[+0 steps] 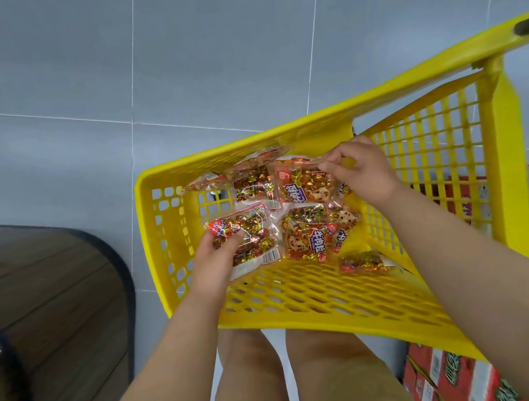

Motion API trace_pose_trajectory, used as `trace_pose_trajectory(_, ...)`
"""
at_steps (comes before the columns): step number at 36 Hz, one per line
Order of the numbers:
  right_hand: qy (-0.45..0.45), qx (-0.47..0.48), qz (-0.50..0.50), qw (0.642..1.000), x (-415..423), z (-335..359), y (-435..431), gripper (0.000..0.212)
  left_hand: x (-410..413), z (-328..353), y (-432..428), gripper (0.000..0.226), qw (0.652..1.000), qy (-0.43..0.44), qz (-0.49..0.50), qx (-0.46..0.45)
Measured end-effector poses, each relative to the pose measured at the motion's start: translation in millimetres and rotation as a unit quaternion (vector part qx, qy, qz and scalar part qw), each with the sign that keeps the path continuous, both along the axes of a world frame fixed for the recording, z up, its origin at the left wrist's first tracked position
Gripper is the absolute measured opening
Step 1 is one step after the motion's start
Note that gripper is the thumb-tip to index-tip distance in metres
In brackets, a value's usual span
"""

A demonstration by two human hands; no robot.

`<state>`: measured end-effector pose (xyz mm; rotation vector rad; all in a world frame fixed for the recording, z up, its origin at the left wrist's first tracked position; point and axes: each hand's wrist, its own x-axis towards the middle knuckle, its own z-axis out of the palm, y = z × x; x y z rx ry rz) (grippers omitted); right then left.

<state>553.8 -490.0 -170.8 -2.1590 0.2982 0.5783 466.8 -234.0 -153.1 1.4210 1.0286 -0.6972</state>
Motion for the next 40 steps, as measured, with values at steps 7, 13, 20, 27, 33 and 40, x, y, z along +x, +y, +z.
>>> trace_pose_trajectory(7, -0.019, 0.244, -0.157, 0.957, -30, 60, -1, 0.030, 4, 21, 4, 0.021, 0.995, 0.003, 0.086, -0.056)
trace_pose_trajectory(13, 0.000, 0.268, -0.221, 0.938, -34, 94, -1, 0.005, 11, 61, 19, 0.018, 0.988, -0.034, 0.120, -0.090)
trace_pose_trajectory(20, -0.017, 0.265, -0.248, 0.932, -15, 140, 39, 0.013, 5, 114, 43, 0.019, 0.987, -0.045, 0.156, -0.008)
trace_pose_trajectory(27, 0.199, 0.343, -0.152, 0.905, -19, 185, 126, 0.005, -15, 171, 65, 0.012, 0.985, -0.116, 0.127, -0.026)
trace_pose_trajectory(33, 0.245, 0.372, -0.102, 0.890, -54, 216, 219, 0.004, -59, 211, 118, 0.044, 0.976, -0.112, 0.178, -0.059)
trace_pose_trajectory(40, 0.265, 0.386, -0.052, 0.882, -126, 247, 331, 0.012, -152, 247, 196, 0.068, 0.949, -0.173, 0.233, -0.124)
